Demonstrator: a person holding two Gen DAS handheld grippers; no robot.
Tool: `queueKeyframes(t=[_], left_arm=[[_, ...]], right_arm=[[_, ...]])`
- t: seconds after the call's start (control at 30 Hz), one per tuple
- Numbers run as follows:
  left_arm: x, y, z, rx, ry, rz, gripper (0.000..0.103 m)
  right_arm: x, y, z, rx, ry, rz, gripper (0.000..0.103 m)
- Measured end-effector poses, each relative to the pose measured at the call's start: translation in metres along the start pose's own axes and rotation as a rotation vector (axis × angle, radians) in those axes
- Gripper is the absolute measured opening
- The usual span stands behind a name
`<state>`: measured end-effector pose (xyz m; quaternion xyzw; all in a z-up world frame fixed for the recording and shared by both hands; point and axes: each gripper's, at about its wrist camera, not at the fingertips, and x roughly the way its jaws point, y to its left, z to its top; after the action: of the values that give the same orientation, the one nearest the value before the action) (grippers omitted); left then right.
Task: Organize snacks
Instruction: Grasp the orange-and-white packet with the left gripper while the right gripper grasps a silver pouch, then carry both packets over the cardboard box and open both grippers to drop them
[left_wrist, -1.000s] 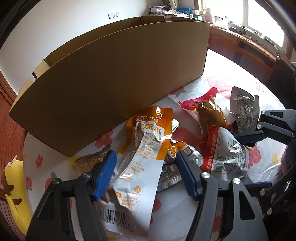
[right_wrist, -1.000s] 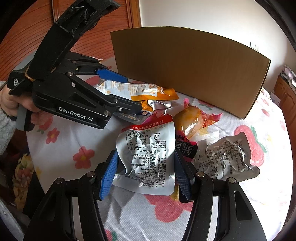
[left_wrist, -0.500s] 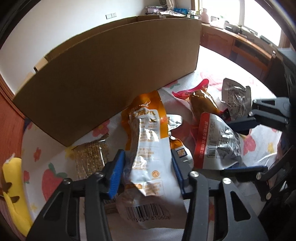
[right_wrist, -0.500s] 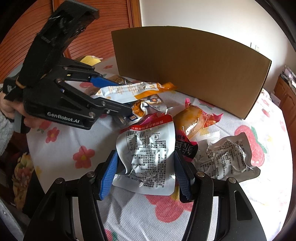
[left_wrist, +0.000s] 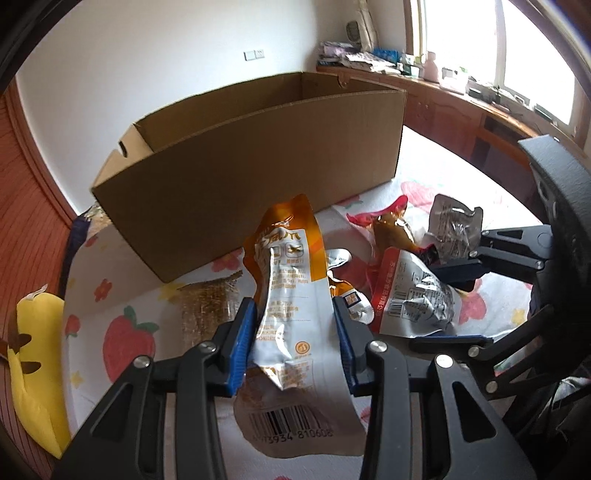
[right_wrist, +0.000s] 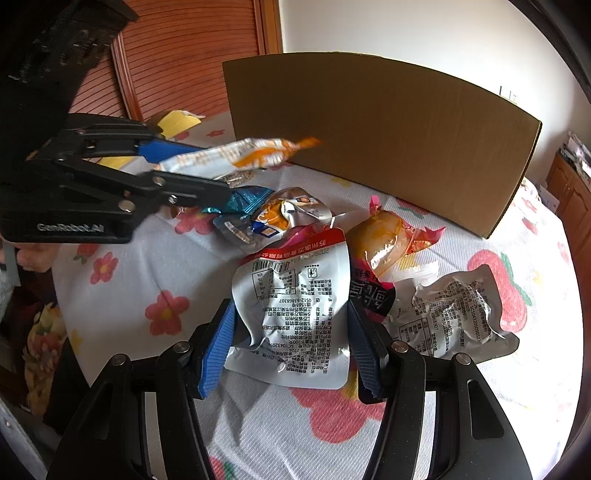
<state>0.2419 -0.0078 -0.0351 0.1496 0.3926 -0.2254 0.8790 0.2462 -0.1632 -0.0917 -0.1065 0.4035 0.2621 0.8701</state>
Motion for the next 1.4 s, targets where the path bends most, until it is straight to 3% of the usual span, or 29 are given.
queueKeyframes(t=[0.43, 0.93, 1.4], left_arm=[[-0.016, -0.015, 0.008, -0.025, -0.065, 0.043, 0.039], [-0.043, -0.018, 0.011, -0.046, -0.118, 0.066, 0.039], [-0.071, -0.014, 0.023, -0.086, -0.217, 0.066, 0.039]], right_arm=[[0.001, 0.001, 0.000, -0.005, 0.002, -0.005, 0.059], [-0.011, -0.003, -0.003, 0.009, -0.020, -0.019, 0.052], [-0.054, -0.008, 0.011, 0.027, -0.117, -0.027, 0.052]])
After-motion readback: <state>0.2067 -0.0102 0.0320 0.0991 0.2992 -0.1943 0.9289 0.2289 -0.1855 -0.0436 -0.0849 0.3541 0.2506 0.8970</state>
